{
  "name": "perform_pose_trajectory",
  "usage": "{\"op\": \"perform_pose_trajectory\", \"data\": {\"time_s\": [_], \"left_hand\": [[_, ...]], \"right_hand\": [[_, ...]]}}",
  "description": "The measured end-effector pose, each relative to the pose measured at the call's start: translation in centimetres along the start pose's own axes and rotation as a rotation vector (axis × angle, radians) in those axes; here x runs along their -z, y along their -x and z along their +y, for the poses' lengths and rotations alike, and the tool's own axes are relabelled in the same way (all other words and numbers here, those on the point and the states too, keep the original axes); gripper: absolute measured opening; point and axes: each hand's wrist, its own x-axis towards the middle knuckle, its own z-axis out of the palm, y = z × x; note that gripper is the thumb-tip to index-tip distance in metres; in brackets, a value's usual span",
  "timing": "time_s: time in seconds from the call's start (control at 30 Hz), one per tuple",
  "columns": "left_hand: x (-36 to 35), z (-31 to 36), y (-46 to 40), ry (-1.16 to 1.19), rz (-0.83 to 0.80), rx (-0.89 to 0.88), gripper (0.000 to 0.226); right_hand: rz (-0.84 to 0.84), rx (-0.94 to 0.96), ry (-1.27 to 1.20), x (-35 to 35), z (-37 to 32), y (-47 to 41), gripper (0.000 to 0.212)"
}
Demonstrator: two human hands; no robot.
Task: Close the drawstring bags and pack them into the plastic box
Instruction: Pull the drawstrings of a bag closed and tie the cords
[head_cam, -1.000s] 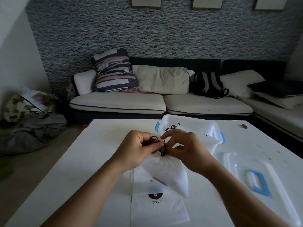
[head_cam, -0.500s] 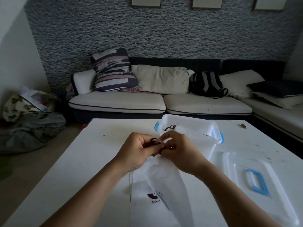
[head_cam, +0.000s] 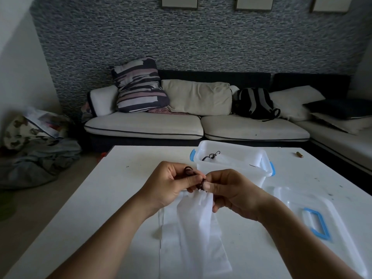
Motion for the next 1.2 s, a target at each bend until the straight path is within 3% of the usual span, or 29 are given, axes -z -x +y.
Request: {"op": "perform_pose_trajectory", "data": {"time_s": [0.23, 0.6, 0.93, 1.0, 1.1, 1.2], "left_hand": [[0.1, 0.2, 0.2, 0.090, 0.001, 0.028, 0.020], [-0.1, 1.2, 0.7, 0.114, 0.017, 0.002, 0.015], [0.2, 1.0, 0.6, 0.087, 0.046, -0.038, 0.015], [0.2, 1.0, 0.5, 0.079, 0.045, -0.043, 0.017], [0.2, 0.9, 0.5, 0.060, 0.055, -0.059, 0.014], [0.3, 0.7, 0.4, 0.028, 0.081, -0.080, 0.013]], "right_hand": [[-0.010, 0.046, -0.086, 0.4, 0.1, 0.0, 0.007], [0.052, 0.077, -0.173, 1.3, 0.9, -0.5, 0.016], [-0.002, 0.008, -0.280, 1.5, 1.5, -0.9, 0.072], [-0.023, 0.024, -0.285, 1.5, 1.5, -0.9, 0.066], [-0.034, 0.051, -0.300, 1.5, 1.5, -0.9, 0.040], [-0.005, 0.091, -0.311, 1.2, 1.5, -1.1, 0.038]]}}
